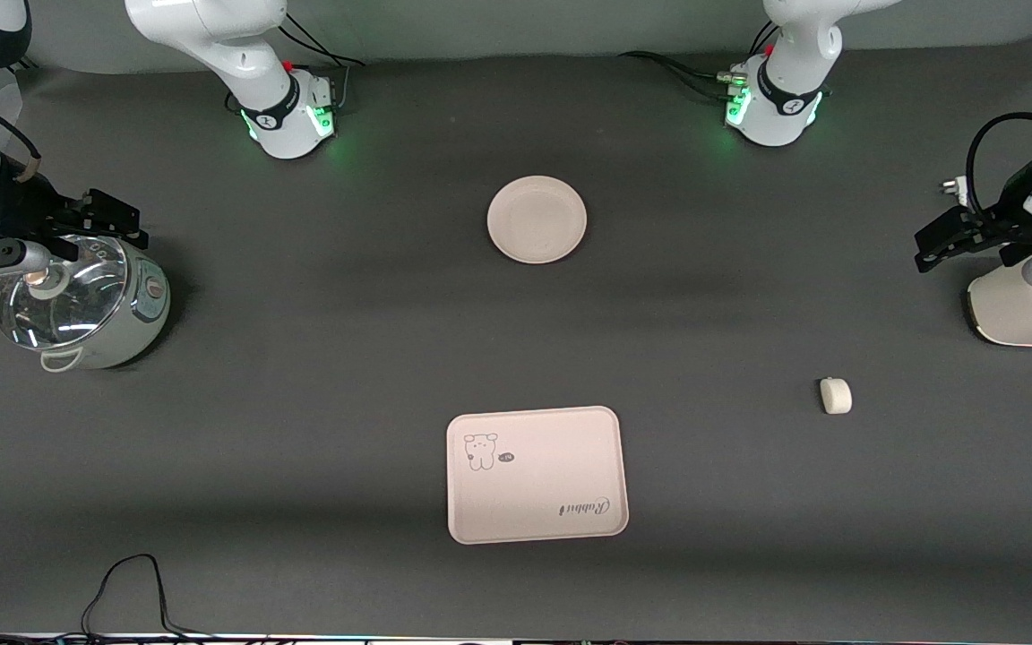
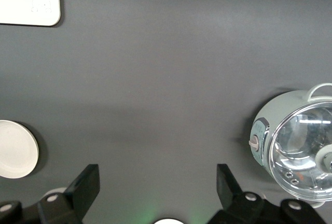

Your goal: Place bun in plate and plate on tray

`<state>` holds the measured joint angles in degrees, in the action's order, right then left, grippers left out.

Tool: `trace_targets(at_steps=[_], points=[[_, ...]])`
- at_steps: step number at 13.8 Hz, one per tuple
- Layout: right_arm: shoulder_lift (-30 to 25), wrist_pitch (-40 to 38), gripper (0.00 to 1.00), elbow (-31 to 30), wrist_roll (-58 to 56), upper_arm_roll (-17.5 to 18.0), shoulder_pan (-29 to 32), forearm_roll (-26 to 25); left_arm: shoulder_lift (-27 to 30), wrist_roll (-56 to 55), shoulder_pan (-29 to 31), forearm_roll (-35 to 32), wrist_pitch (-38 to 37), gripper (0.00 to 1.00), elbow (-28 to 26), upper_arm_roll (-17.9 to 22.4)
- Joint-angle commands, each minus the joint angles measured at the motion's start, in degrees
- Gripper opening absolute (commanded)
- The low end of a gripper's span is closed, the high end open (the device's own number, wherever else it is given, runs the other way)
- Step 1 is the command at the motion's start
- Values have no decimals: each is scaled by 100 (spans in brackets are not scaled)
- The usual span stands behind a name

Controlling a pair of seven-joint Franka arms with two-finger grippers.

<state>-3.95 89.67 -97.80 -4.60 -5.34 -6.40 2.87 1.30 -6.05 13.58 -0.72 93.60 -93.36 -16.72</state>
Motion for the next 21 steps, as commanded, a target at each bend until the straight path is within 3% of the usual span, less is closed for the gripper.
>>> trace_targets(at_steps=[1,5,7,13,16,21], points=[[43,77,100,32,83,-37,-37,-94,72,146,22,90,18,100,-68,2],[87,77,100,41,65,-90,-28,-94,-77,191,13,29,88,100,-68,11],[87,77,100,41,65,-99,-28,-94,-584,122,-22,-173,201,100,-164,2],[70,51,100,41,47,-99,-45,-85,-2404,-405,4,-920,2519,100,-340,11],[61,42,100,41,47,-90,-63,-85,-2757,-467,31,-1430,4206,100,-1164,160],[61,16,100,50,39,-90,-54,-85,-3214,-503,66,-1431,4772,100,-1615,222]])
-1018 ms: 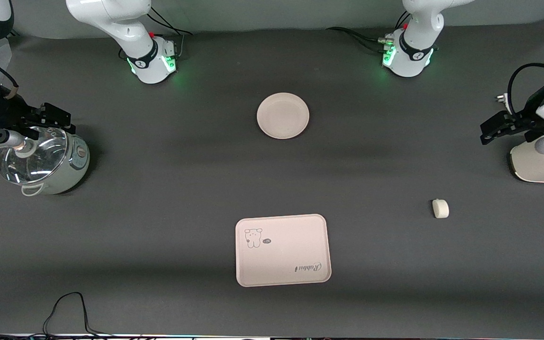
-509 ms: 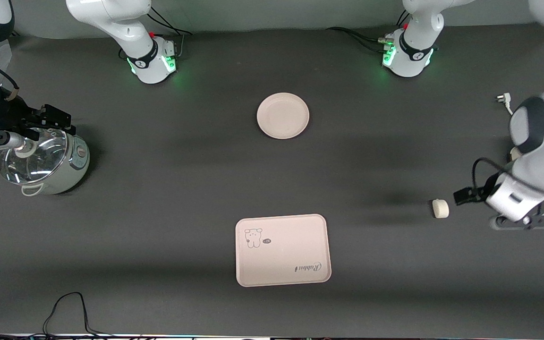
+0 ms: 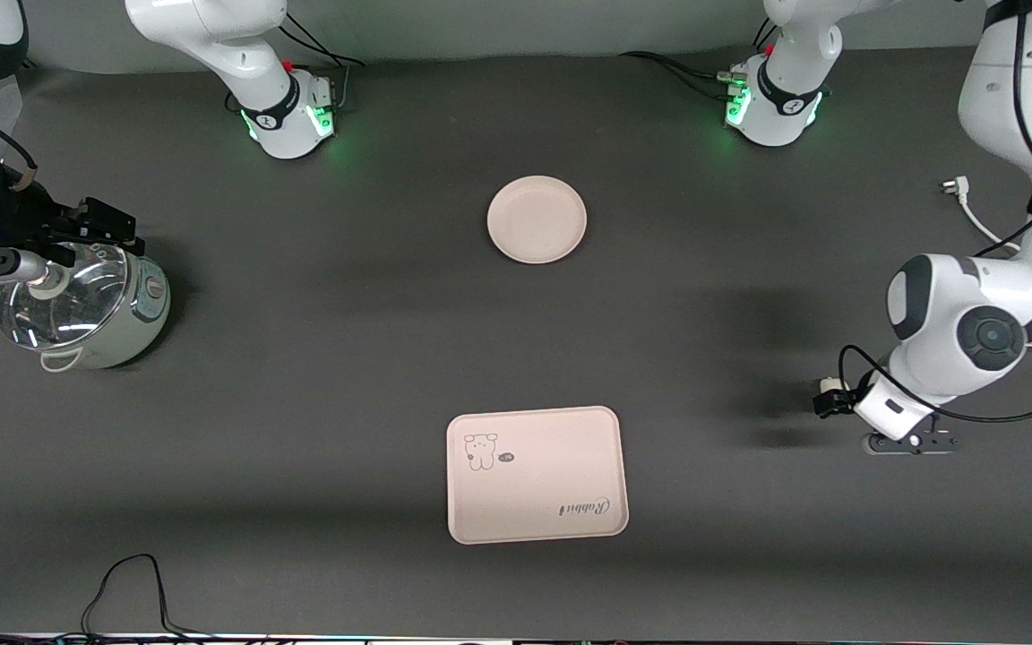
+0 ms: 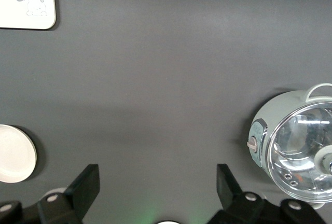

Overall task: Place bun in plate and plate on tray
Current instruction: 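Reach the left gripper down to the white bun and grasp it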

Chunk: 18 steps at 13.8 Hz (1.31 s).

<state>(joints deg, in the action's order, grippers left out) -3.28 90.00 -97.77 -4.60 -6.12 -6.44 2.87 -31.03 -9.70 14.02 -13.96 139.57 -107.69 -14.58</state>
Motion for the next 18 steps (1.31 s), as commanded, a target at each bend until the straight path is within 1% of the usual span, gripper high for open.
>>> trace_targets(at_steps=[1,4,5,6,7,11,12,14,15,16,17,18], points=[[3,9,100,47,-14,-12,-42,-94,-34,-163,82,-107,220,100,-278,8],[38,18,100,144,-41,-12,-51,-94,-95,-163,100,-107,220,96,-296,8],[47,18,100,144,-41,-12,-51,-85,-122,-163,109,-107,238,92,-357,8],[47,18,100,153,-41,-12,-59,-85,-148,-163,135,-116,238,85,-384,8],[47,18,100,188,-41,-12,-51,-76,-166,-163,153,-116,238,75,-384,8],[47,-9,100,179,-41,-12,-59,-76,-201,-163,136,-116,177,33,-367,34],[47,-9,100,188,-41,-12,-51,-76,-184,-155,127,-116,159,28,-349,34],[55,-9,100,179,-41,-12,-51,-76,-61,-146,109,-116,115,28,-349,25],[73,9,100,171,-41,-12,-51,-76,96,-111,74,-116,-33,29,-349,8],[99,9,100,179,-32,-12,-59,-76,333,-58,22,-116,-339,31,-349,-27],[117,9,100,179,-32,-12,-59,-85,605,-67,-83,-73,-655,32,-349,-184],[134,9,100,179,-23,-12,-59,-85,895,-189,-102,-29,-1015,33,-349,-473]])
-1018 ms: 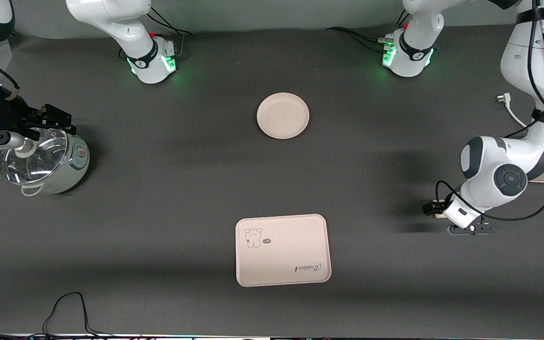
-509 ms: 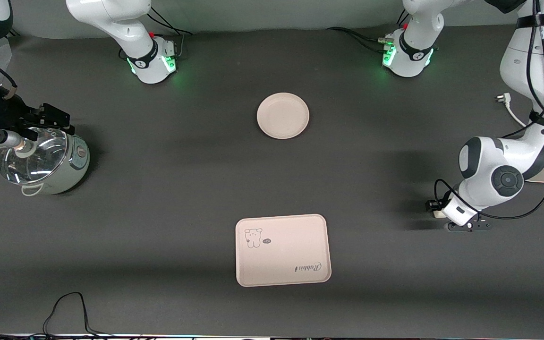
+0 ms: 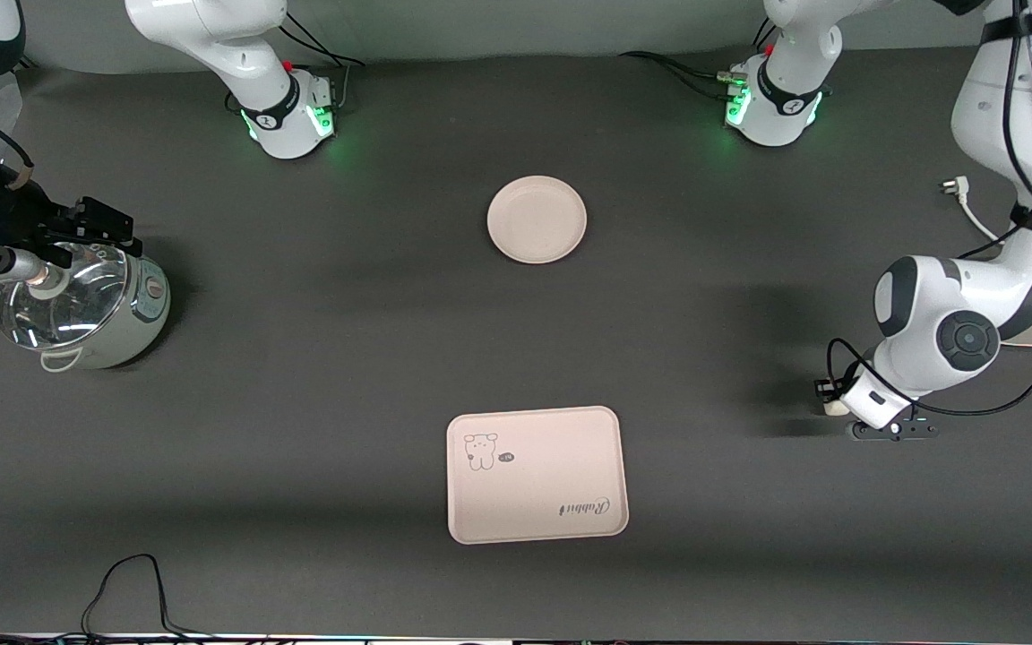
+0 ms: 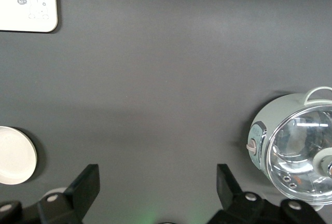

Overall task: Place bun in plate and plate on tray
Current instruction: 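Reach the left gripper down to the white bun and grasp it, then carry the bun with the left gripper over the white plate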

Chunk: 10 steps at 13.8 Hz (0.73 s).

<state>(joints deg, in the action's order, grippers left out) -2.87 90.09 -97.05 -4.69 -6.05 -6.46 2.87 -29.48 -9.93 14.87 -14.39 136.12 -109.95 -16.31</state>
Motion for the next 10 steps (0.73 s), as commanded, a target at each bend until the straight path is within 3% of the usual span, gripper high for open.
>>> trace_targets(at_steps=[1,5,8,10], points=[[111,9,100,116,-14,-19,-57,-94,1029,-446,-187,172,-1127,34,-89,-659],[155,18,100,108,-14,-11,-40,-94,1839,-1869,-204,771,-2255,36,-88,-2390],[225,18,100,107,100,33,-101,-50,1788,-3126,-265,824,-2065,36,-71,-3569],[313,26,100,125,292,77,-136,20,1605,-4065,-833,815,-1591,36,-106,-3765]])
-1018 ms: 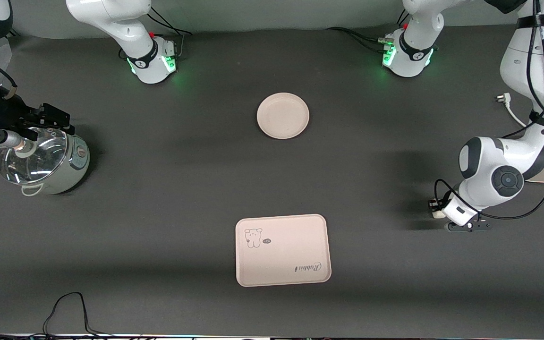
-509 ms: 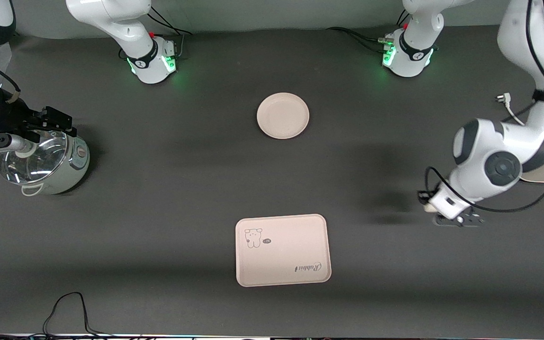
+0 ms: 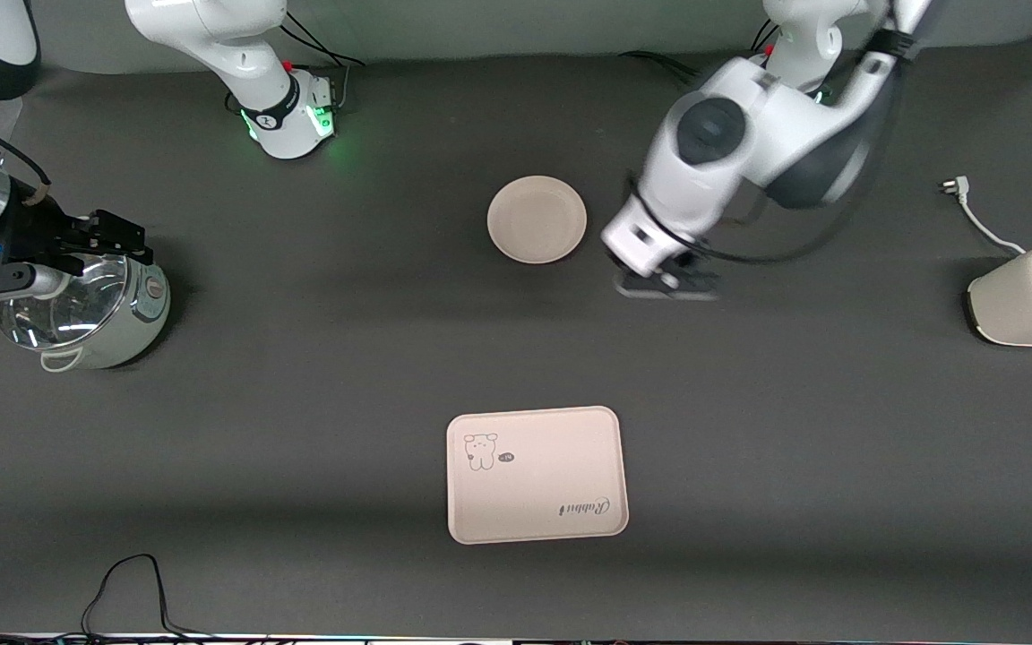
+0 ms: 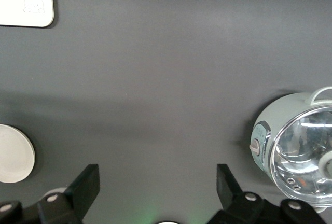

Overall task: Place bun in plate and plate on tray
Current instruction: 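Carry the bun with the left gripper over the white plate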

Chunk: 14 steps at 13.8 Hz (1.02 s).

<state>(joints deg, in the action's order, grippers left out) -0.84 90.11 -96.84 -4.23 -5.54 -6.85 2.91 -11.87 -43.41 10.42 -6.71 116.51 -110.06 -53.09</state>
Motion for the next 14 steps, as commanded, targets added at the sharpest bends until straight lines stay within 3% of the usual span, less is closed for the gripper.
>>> trace_targets(at_steps=[1,4,6,9,11,13,14], points=[[154,24,100,113,299,27,-227,173,-253,-1087,-757,-22,555,37,-112,-79],[451,129,100,78,317,0,-264,805,-491,-1809,-1523,-328,1022,38,-217,-44],[767,156,100,60,238,-52,-238,1367,-1042,-2834,-1858,-1327,1373,38,-401,-35],[1216,550,100,86,203,-61,-220,1615,-2140,-4574,-2184,-3356,1480,39,-455,0],[1514,604,98,165,90,-70,-106,2062,-2713,-5333,-2307,-4273,1664,39,-437,123],[1779,613,100,262,-25,-70,17,2642,-2838,-5546,-2587,-4426,1673,40,-411,315],[1876,613,100,245,-17,-70,17,2679,-2838,-5564,-2702,-4400,1682,46,-411,430]])
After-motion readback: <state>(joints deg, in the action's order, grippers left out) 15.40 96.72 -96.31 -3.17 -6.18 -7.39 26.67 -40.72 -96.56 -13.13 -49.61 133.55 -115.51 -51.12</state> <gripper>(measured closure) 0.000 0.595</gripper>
